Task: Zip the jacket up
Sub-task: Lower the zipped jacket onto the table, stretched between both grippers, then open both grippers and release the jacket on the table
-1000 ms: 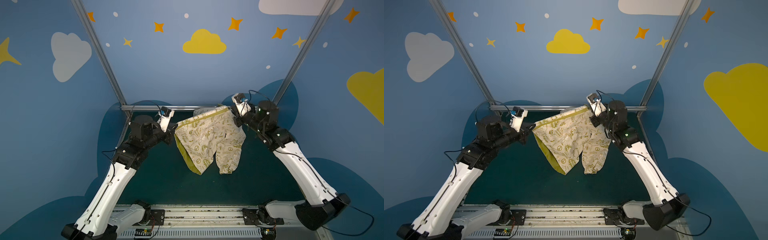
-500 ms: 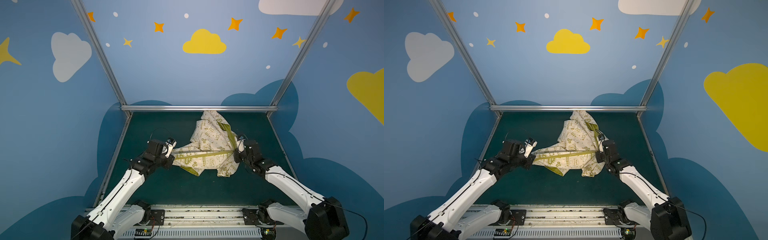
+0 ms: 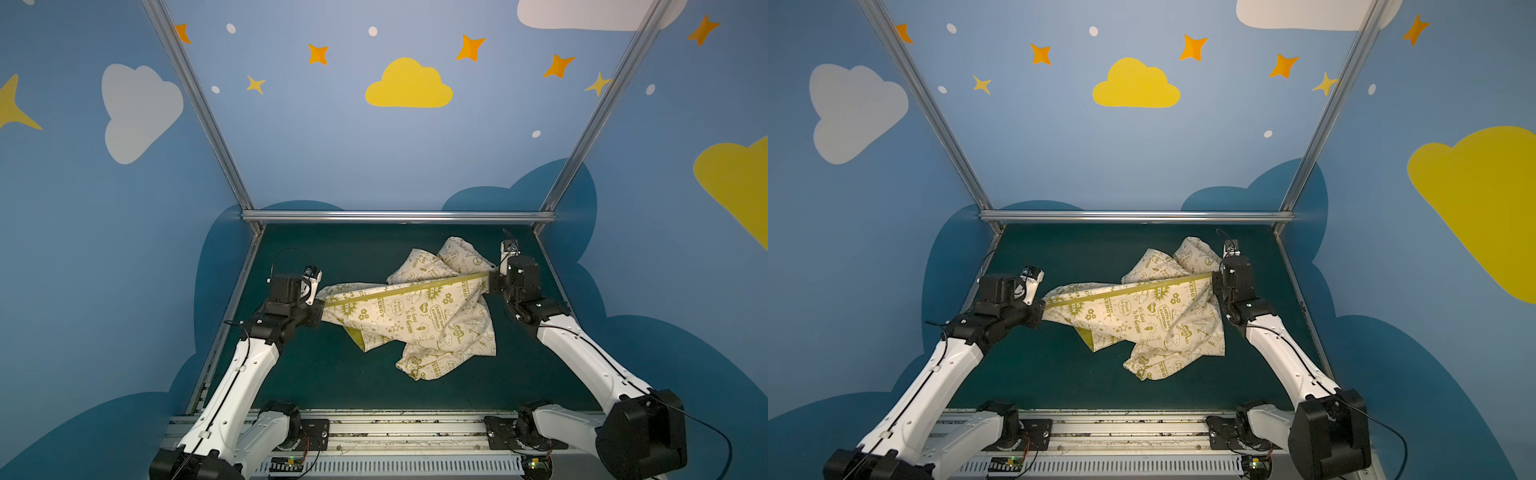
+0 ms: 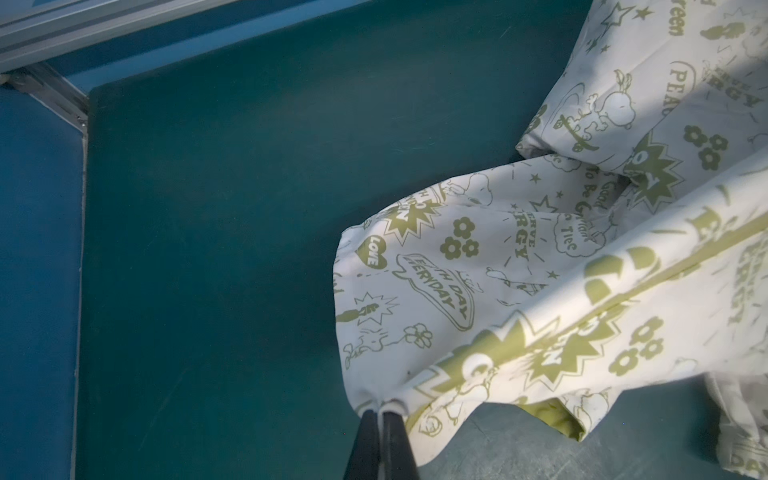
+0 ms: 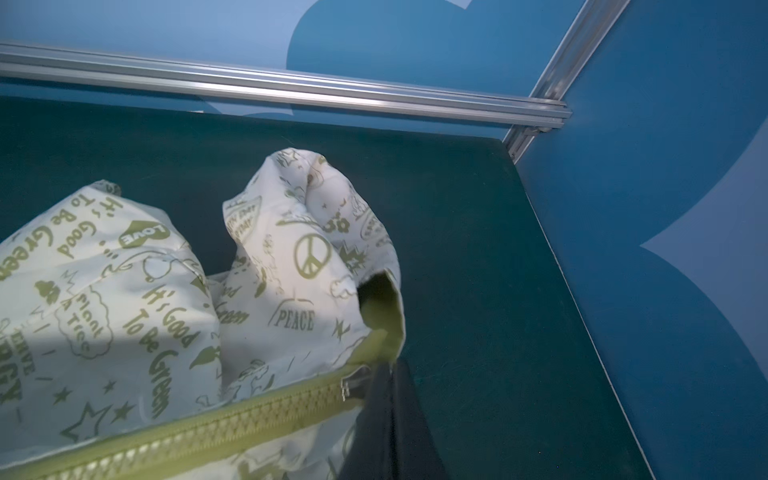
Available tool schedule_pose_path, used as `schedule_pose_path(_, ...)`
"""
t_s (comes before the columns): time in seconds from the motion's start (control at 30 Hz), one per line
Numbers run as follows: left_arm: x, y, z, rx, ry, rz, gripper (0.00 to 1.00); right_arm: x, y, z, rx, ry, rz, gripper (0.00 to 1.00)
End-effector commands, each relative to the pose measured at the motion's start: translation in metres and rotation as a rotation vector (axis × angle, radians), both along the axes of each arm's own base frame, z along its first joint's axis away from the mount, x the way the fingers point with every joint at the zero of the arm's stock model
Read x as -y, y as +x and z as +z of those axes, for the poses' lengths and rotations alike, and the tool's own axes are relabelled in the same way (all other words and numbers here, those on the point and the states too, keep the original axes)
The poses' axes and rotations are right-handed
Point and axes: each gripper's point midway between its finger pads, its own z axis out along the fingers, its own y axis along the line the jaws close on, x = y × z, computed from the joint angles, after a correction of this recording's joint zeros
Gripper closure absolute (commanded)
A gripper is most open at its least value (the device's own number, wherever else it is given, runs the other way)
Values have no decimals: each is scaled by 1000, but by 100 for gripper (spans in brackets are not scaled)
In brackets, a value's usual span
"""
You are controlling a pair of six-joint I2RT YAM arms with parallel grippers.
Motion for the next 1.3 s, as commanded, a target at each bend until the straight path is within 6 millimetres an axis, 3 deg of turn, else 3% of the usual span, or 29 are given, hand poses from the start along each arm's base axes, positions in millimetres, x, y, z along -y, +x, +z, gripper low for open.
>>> schedule_pose_path(0.0,-15,3,-1,-19,63,30,97,50,-6,0,-8,-62,-234,100)
schedule_pose_path(0.13,-9,8,-4,-15,44,5,97,78,-18,-10,-23,-28,-363,100)
schedule_pose_path(0.23,13,5,-4,-1,-41,-96,97,89,-30,-20,-44,20,-419,100)
schedule_pose_path(0.33,28,-1,-8,17,-102,-160,97,85,-37,-36,-71,71,-393,100)
schedule_pose_path(0.47,33,-6,-23,-9,-118,-187,96,67,-40,-65,-153,121,-292,100)
schedule_pose_path(0.63,37,-6,-60,-162,-101,-230,97,55,-37,-105,-309,132,-229,100)
schedule_pose_path(0.77,32,3,-86,-277,-69,-209,97,58,-31,-119,-344,146,-245,100)
schedule_pose_path(0.83,35,4,-94,-295,-86,-223,90,61,-27,-117,-341,158,-246,100)
schedule_pose_path(0.87,36,5,-94,-294,-91,-221,84,63,-26,-113,-335,161,-252,95)
schedule_pose_path(0.93,32,9,-87,-270,-77,-198,54,69,-26,-97,-301,159,-261,71)
schedule_pose_path(0.97,29,10,-80,-249,-64,-181,39,72,-27,-88,-277,159,-267,52)
schedule_pose_path(1.0,21,17,-69,-206,-44,-126,27,75,-29,-76,-244,158,-276,20)
schedule_pose_path(1.03,7,25,-56,-152,-18,-22,2,76,-31,-65,-211,161,-280,13)
schedule_pose_path(1.13,-18,37,-9,41,-6,125,1,76,-37,-46,-143,197,-289,13)
schedule_pose_path(1.27,-33,42,36,352,-81,241,1,79,-40,-41,-39,211,-294,13)
